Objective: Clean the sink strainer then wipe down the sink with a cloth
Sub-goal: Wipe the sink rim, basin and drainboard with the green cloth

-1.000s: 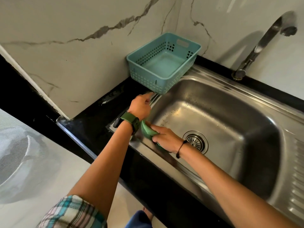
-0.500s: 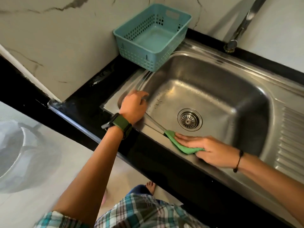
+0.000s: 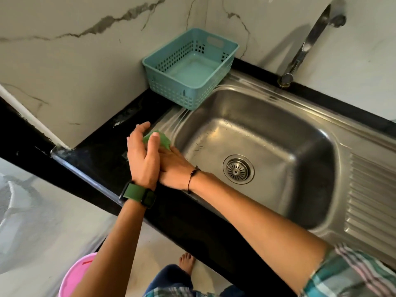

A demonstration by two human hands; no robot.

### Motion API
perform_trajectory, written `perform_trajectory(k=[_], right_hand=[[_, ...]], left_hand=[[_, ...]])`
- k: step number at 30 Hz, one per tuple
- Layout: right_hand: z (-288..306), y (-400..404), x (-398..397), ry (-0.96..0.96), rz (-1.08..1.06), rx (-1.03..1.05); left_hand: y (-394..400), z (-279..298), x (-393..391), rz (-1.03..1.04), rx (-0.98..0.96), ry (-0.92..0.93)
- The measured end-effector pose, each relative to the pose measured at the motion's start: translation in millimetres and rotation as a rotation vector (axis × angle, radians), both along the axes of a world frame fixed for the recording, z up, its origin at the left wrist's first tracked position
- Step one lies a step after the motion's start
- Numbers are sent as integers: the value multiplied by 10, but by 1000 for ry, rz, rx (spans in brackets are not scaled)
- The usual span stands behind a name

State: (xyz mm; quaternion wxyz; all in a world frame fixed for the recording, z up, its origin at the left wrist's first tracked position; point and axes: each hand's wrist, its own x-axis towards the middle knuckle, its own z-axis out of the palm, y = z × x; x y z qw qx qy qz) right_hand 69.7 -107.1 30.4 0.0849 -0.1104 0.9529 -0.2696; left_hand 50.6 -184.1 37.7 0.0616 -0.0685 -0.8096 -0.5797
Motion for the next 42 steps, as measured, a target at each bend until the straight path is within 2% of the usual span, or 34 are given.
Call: perform_trajectory(k=[3, 7, 12, 17, 21, 25, 30, 37, 42], right_hand=[[23, 66, 99, -17, 12, -4], [129, 282, 450, -80, -27, -120], [144, 679, 1003, -172, -13, -46], [155, 512, 766, -173, 5, 36], [135, 384, 537, -153, -50, 9], [110, 468, 648, -156, -51, -7], [105, 764, 1203, -94, -121, -59], [12, 1285, 2227, -152, -325, 77], [39, 1669, 2998, -207, -407, 199]], left_hand=[[35, -29, 25, -53, -47, 21], [81, -83, 10, -104, -110, -10], [105, -121, -49, -140, -186, -26], [183, -159, -72, -219, -297, -56], [208, -165, -69, -270, -383, -59], [251, -106, 15, -302, -412, -88], [536, -41, 435, -504, -503, -92], [1241, -56, 1251, -797, -539, -94], [1678, -110, 1806, -972, -568, -23]])
